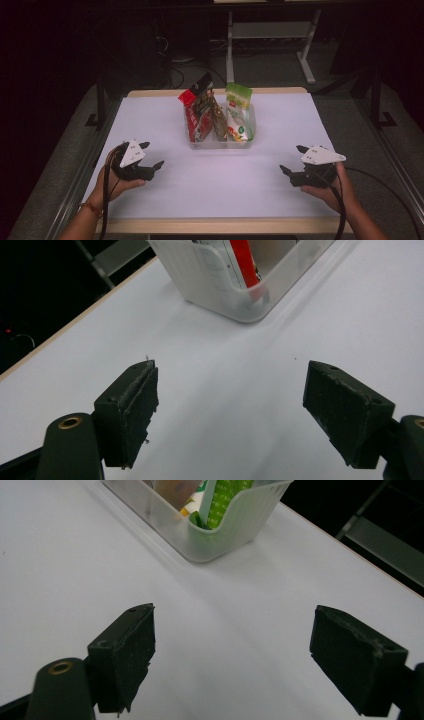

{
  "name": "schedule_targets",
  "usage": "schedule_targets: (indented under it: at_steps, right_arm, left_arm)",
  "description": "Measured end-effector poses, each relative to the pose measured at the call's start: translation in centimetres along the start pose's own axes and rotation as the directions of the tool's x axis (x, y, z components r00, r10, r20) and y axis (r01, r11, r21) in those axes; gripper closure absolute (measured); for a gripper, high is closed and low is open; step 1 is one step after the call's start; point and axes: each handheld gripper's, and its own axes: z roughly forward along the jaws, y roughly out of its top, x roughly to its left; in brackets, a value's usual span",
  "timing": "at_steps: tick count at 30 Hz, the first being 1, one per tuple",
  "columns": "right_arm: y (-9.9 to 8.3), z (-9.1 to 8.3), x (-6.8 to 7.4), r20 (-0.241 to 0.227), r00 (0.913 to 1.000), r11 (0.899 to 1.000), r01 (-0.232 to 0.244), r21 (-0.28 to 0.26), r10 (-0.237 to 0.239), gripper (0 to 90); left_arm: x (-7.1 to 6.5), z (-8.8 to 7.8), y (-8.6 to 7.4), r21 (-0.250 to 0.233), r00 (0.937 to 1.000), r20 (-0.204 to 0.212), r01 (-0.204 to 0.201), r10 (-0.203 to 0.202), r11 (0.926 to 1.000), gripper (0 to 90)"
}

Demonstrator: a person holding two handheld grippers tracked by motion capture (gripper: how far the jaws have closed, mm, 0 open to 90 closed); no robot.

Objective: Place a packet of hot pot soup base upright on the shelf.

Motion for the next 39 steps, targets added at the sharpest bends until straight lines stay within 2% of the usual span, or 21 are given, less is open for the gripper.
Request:
schedule_targets:
  at_steps: [3,10,18,25,30,39]
  right_arm:
    - [-0.4,-0.1,0.0,0.015,0.9999,1.000,-0.005,-0.001,0.005,17.2]
    - [-1.2,-0.5,0.0,0.015,0.9999,1.000,-0.005,0.003,0.005,17.2]
    - [-2.4,-0.9,0.0,0.013,0.9998,1.000,-0.015,0.000,0.015,16.4]
    - [-3.6,-1.6,-0.1,0.021,0.9993,0.999,-0.030,-0.029,0.031,16.4]
    - [-4.5,-2.4,-0.3,0.016,0.9980,0.997,-0.060,-0.052,0.061,16.4]
    - [-5.8,-3.7,-0.4,0.033,0.9944,0.992,-0.097,-0.084,0.100,16.3]
  left_arm:
    - [-0.1,-0.1,-0.6,0.014,1.0000,-0.001,-0.003,0.003,0.9999,21.6]
    - [-0.1,-0.4,-1.7,0.045,1.0000,-0.003,-0.009,0.009,0.9990,20.7]
    - [-0.3,-0.9,-3.1,0.053,1.0000,-0.008,-0.002,0.002,0.9986,19.6]
    - [-0.4,-1.7,-4.0,0.015,0.9997,-0.012,0.022,-0.021,0.9996,19.7]
    - [-0.5,-2.1,-4.8,0.001,0.9990,-0.011,0.043,-0.043,0.9991,19.7]
    - [-0.6,-2.9,-6.4,-0.037,0.9947,-0.015,0.102,-0.102,0.9942,19.5]
